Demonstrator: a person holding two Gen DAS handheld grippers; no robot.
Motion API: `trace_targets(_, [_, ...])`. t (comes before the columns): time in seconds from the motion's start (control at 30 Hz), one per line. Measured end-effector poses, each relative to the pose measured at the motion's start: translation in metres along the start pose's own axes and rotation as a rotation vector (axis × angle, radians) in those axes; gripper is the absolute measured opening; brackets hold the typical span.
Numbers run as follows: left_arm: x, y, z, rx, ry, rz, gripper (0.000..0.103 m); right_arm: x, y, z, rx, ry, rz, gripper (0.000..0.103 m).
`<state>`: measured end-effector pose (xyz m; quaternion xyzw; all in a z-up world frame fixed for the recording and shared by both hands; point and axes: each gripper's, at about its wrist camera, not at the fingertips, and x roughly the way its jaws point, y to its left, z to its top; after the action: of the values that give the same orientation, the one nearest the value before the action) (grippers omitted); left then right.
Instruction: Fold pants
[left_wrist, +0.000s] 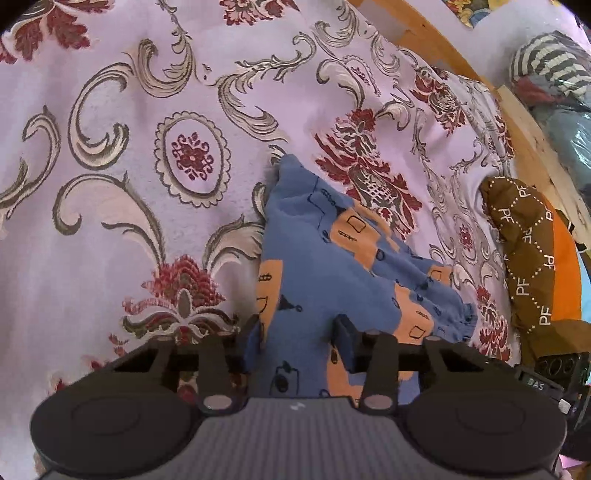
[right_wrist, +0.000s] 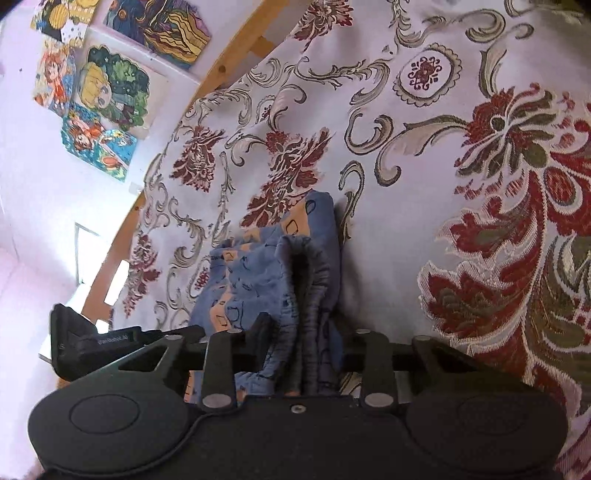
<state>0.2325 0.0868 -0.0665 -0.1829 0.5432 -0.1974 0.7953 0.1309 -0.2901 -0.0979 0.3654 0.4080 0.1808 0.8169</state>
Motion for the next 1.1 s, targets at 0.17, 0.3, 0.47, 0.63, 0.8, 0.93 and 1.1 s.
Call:
trace_targets(0.17, [-0.001,-0.002,-0.001,0.004,0.0,0.003,0.038,-0.001,0.002,-0.002,-0.017,-0.016,-0.012,0.031])
trace_targets(0.3, [-0.001,-0.003,-0.001,0.014,-0.007,0.007,0.032,-0.002,0.004,-0.002,-0.019,-0.024,-0.009,0.029])
trace_targets(0.47, [-0.005,-0.009,-0.002,0.049,-0.028,0.008,0.021,-0.006,0.026,-0.006,-0.148,-0.054,-0.07,0.027])
trace_targets(0.63, [-0.01,-0.013,-0.004,0.068,-0.051,0.01,0.015,-0.01,0.053,-0.017,-0.317,-0.112,-0.138,0.024])
trace_targets(0.8, [-0.016,-0.016,-0.006,0.08,-0.08,0.003,0.012,-0.014,0.069,-0.027,-0.425,-0.172,-0.191,0.023])
trace_targets(0.93, [-0.019,-0.022,-0.009,0.118,-0.108,0.006,0.011,-0.015,0.08,-0.036,-0.516,-0.214,-0.244,0.022])
trace_targets(1.1, [-0.022,-0.029,-0.011,0.158,-0.138,0.013,0.009,-0.013,0.091,-0.045,-0.613,-0.254,-0.295,0.022])
